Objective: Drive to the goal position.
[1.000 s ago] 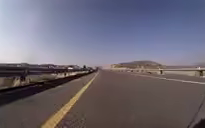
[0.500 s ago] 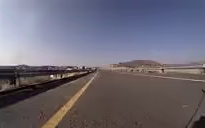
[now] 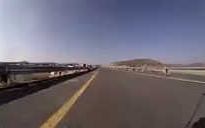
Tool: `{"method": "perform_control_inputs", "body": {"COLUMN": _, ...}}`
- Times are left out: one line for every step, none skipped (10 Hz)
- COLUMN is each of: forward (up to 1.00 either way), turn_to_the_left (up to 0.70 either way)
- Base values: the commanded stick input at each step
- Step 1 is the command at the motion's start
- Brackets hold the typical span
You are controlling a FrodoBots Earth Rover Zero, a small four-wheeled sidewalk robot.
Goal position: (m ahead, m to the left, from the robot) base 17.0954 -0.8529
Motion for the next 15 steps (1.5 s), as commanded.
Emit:
{"method": "perform_control_inputs", "body": {"forward": 0.85, "turn_to_the_left": 0.0}}
{"method": "perform_control_inputs", "body": {"forward": 0.85, "turn_to_the_left": 0.0}}
{"method": "perform_control_inputs", "body": {"forward": 0.85, "turn_to_the_left": 0.0}}
{"method": "perform_control_inputs", "body": {"forward": 0.85, "turn_to_the_left": 0.0}}
{"method": "perform_control_inputs", "body": {"forward": 0.85, "turn_to_the_left": 0.0}}
{"method": "perform_control_inputs", "body": {"forward": 0.85, "turn_to_the_left": 0.0}}
{"method": "perform_control_inputs", "body": {"forward": 0.85, "turn_to_the_left": 0.0}}
{"method": "perform_control_inputs", "body": {"forward": 0.85, "turn_to_the_left": 0.0}}
{"method": "perform_control_inputs", "body": {"forward": 0.85, "turn_to_the_left": 0.0}}
{"method": "perform_control_inputs", "body": {"forward": 0.85, "turn_to_the_left": 0.0}}
{"method": "perform_control_inputs", "body": {"forward": 0.85, "turn_to_the_left": 0.0}}
{"method": "perform_control_inputs", "body": {"forward": 0.85, "turn_to_the_left": 0.0}}
{"method": "perform_control_inputs", "body": {"forward": 0.85, "turn_to_the_left": 0.0}}
{"method": "perform_control_inputs", "body": {"forward": 0.85, "turn_to_the_left": 0.0}}
{"method": "perform_control_inputs", "body": {"forward": 0.85, "turn_to_the_left": 0.0}}
